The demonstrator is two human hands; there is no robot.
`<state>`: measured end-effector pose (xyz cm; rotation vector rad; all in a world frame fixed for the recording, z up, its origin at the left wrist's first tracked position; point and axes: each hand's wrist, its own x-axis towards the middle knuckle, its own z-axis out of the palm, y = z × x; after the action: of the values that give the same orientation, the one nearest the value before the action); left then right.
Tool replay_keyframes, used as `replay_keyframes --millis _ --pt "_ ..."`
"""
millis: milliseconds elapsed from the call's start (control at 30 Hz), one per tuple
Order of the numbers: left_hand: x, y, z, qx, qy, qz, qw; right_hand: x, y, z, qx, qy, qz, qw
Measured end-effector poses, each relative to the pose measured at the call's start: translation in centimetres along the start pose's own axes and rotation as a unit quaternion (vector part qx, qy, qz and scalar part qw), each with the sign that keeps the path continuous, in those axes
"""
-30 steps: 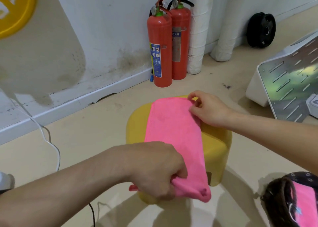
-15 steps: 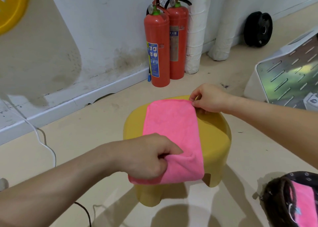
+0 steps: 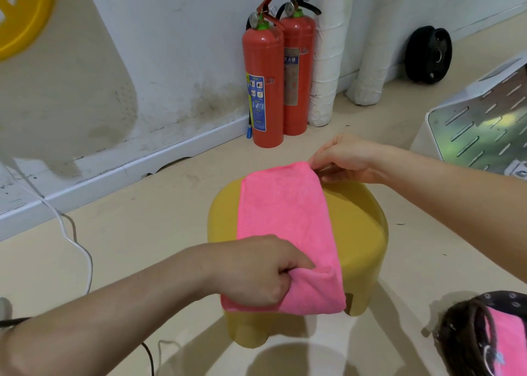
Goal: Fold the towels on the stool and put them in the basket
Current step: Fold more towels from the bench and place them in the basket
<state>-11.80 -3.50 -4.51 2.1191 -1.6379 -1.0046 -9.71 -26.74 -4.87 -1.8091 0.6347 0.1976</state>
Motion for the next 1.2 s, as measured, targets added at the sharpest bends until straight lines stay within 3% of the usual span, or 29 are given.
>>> replay_keyframes --millis 100,200,267,300,367,433,500,567,633,700,767,834,900,1000,1200 --pt "0.0 0.1 -0.5 -0.039 0.007 -0.015 0.999 0.2 0.5 0.2 -0.176 0.061 -0.042 0.982" --pt "0.0 0.4 -1.7 -0.113 0.015 -0.012 0.993 -0.2 0.7 0.6 -0.362 0.148 -0.176 0.903" --pt "0.0 0.8 -2.6 -0.16 0.017 0.0 0.987 -0.7 0.4 1.3 -0.403 0.168 -0.292 0.851" --pt "0.0 1.1 -3.1 -0.18 0.011 0.009 0.984 -0.9 0.3 1.8 -0.397 0.148 -0.332 0.843" --pt "-0.2 1.4 -3.8 -0.215 -0.027 0.029 0.976 -1.0 1.0 3.0 -0.386 0.066 -0.366 0.844" --pt "-0.4 1.5 -4.2 -0.236 -0.075 0.041 0.968 -0.9 2.4 3.9 -0.412 -0.003 -0.342 0.844" --pt "-0.2 1.2 -4.5 -0.226 -0.061 0.045 0.971 -0.6 2.8 3.9 -0.404 -0.029 -0.318 0.857" --pt "0.6 0.3 -4.9 -0.177 0.02 0.033 0.983 -1.2 1.4 3.3 -0.279 -0.055 -0.256 0.924" --pt "1.7 -0.8 -5.3 -0.106 0.119 0.006 0.987 -2.3 -0.5 1.9 -0.111 -0.13 -0.125 0.977" --pt "2.8 -1.5 -5.7 -0.063 0.204 -0.023 0.977 -3.5 -1.5 0.4 -0.091 -0.235 -0.049 0.966" --pt "3.8 -2.1 -6.0 -0.026 0.268 -0.057 0.961 -4.0 -1.4 -0.2 -0.173 -0.286 -0.071 0.94" --pt "4.4 -2.8 -6.2 0.013 0.282 -0.102 0.954 -3.8 -0.5 0.2 -0.296 -0.228 -0.141 0.917" --pt "4.4 -3.6 -6.4 0.032 0.224 -0.149 0.963 -3.1 0.6 0.8 -0.38 -0.147 -0.197 0.892" --pt "3.7 -5.0 -6.5 -0.045 0.126 -0.188 0.973 -2.9 1.6 1.2 -0.379 -0.099 -0.23 0.891" --pt "3.4 -6.9 -6.8 -0.224 0.193 -0.227 0.928 -1.8 2.0 1.9 -0.303 -0.007 -0.26 0.917"
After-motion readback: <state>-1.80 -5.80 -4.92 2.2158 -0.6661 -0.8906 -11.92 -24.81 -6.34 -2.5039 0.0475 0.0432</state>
